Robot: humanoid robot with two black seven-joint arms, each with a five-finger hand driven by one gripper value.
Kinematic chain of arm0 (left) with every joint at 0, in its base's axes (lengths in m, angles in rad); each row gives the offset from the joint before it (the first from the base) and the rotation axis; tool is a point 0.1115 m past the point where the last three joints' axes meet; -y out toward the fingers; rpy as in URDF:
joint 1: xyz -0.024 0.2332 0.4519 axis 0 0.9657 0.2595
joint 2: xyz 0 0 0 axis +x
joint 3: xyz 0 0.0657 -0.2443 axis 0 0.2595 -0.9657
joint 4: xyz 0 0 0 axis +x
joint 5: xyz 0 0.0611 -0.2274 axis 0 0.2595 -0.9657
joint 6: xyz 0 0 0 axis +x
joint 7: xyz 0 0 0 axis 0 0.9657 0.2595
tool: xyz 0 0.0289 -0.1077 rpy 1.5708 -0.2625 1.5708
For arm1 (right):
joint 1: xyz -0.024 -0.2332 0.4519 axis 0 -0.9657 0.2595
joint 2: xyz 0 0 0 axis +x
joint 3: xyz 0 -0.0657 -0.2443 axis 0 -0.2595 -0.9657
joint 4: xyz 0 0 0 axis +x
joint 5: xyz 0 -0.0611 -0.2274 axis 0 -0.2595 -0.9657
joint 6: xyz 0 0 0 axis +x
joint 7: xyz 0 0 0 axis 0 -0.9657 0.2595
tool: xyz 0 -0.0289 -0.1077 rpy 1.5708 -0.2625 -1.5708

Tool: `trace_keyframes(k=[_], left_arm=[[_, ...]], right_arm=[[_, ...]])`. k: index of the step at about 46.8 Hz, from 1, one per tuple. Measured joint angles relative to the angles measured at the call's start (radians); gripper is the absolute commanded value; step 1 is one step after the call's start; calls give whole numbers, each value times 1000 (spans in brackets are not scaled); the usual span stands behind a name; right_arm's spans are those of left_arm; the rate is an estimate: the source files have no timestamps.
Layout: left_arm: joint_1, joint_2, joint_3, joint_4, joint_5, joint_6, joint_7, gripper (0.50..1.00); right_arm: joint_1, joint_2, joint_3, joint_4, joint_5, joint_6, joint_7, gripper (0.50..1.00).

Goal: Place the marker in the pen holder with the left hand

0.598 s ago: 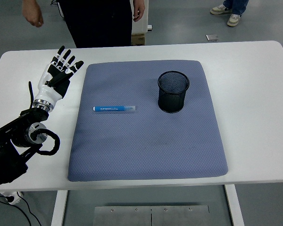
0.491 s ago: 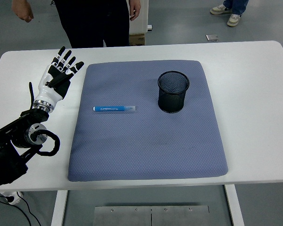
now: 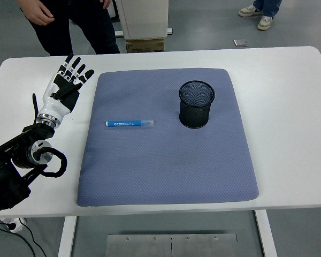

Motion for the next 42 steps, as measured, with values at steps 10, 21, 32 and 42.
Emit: trace_keyframes(k=[10, 21, 32, 42], left_arm=[[-21, -13, 0, 1, -9, 24, 1, 1000], [-120, -15, 14, 2, 9, 96, 9, 1000], [-212, -14, 105, 0, 189, 151, 138, 1000], [-412, -7, 187, -13, 169, 137, 138, 1000]], right_arm=[[0, 0, 0, 0, 0, 0, 0, 1000], [0, 0, 0, 0, 0, 0, 0, 1000], [0, 0, 0, 0, 0, 0, 0, 1000], [1, 0, 0, 0, 0, 0, 0, 1000]])
